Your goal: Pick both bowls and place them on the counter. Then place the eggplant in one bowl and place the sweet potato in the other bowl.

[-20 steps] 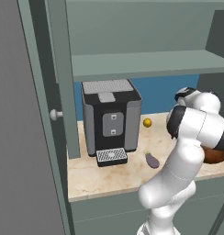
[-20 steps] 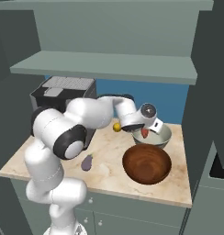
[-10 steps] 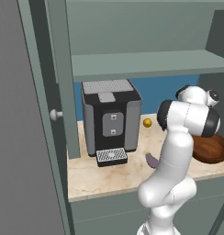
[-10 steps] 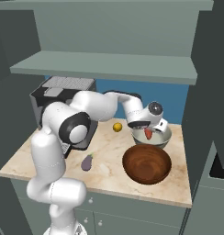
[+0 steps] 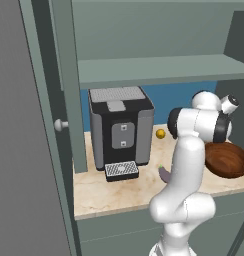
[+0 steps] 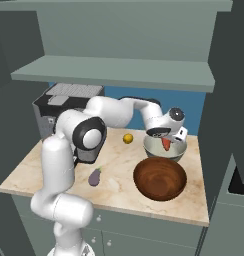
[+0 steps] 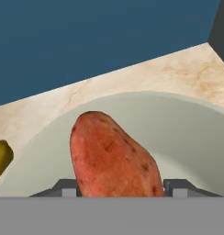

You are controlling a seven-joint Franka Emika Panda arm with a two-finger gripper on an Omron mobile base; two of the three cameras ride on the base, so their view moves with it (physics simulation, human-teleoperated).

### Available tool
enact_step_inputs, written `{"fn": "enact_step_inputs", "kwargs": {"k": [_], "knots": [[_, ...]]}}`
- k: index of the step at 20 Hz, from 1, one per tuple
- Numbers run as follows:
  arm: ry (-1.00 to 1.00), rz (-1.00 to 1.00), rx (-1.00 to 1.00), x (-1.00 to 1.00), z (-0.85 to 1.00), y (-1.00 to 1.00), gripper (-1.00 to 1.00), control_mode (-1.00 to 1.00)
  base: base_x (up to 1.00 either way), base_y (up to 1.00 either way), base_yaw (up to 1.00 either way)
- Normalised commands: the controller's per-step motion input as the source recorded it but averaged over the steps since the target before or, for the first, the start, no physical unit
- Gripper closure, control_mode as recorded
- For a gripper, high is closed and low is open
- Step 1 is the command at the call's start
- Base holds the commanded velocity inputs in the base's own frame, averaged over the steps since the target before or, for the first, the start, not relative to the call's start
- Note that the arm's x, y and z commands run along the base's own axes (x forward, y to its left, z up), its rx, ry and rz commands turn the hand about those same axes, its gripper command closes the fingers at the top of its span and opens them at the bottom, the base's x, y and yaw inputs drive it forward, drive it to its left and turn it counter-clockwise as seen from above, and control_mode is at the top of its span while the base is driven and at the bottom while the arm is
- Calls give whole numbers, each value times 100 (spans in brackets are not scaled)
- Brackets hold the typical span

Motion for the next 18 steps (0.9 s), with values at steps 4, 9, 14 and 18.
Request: {"fn": "enact_step_inputs", "kwargs": {"k": [4, 9, 14, 18], "knots": [[0, 3, 0, 11, -18, -19, 100, -100, 0, 0, 0], [0, 2, 0, 6, -19, -9, 100, -100, 0, 0, 0], [0, 0, 0, 6, -16, 0, 100, -100, 0, 0, 0], [0, 0, -1, 1, -9, 1, 100, -100, 0, 0, 0]]}}
